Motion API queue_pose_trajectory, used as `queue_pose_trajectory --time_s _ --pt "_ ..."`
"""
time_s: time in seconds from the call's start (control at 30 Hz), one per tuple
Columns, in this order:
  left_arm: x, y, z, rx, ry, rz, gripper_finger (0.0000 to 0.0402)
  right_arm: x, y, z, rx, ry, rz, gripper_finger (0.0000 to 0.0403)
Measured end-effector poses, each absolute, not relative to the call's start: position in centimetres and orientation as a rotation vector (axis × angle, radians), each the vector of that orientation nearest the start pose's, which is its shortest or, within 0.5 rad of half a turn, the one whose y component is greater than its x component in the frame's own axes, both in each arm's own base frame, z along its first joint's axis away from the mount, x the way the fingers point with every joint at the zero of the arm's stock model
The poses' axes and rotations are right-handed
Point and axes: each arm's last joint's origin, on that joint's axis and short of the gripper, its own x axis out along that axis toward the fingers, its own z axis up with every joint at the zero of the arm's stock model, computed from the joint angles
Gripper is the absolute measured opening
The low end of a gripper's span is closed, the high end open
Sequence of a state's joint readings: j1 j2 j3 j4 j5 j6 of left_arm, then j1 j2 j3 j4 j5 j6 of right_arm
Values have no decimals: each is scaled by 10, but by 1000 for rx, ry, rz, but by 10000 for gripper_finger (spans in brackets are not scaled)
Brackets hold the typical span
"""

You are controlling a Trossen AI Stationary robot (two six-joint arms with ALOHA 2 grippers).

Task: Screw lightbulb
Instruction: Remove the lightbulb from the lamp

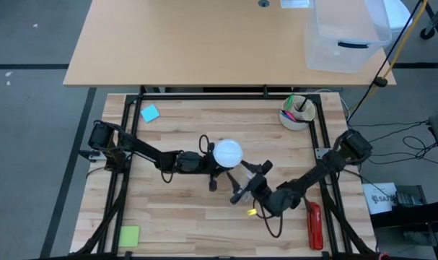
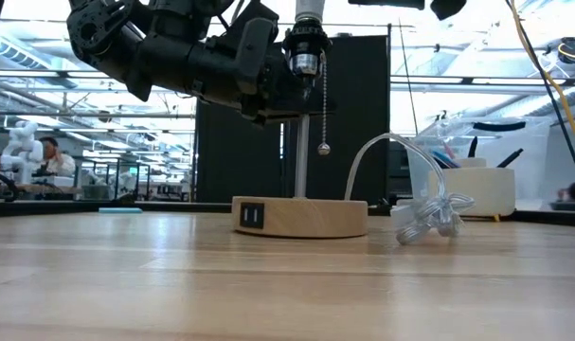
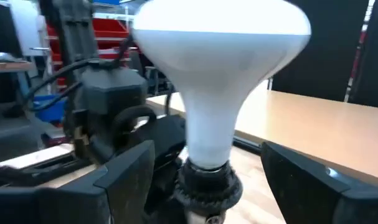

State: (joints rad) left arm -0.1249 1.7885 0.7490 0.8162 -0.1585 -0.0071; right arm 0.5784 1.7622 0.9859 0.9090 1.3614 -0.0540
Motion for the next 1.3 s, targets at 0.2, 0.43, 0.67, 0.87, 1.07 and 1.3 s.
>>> queue_pose_trajectory --time_s 0.2,0.43,0.67,0.87,1.07,1.3 --pt "345 -38 159 19 221 43 28 327 162 247 108 -103 -700 288" --pt "345 -37 159 15 222 62 28 334 147 248 108 -113 -727 288" --pt "345 -38 159 14 221 62 28 334 147 247 92 -97 -743 288" --pt "345 -37 159 13 220 66 28 335 144 246 83 -92 -740 288" --pt "345 -37 159 9 220 68 28 339 140 242 47 -64 -704 288" --pt "345 -37 159 9 220 69 28 340 139 241 31 -51 -705 288"
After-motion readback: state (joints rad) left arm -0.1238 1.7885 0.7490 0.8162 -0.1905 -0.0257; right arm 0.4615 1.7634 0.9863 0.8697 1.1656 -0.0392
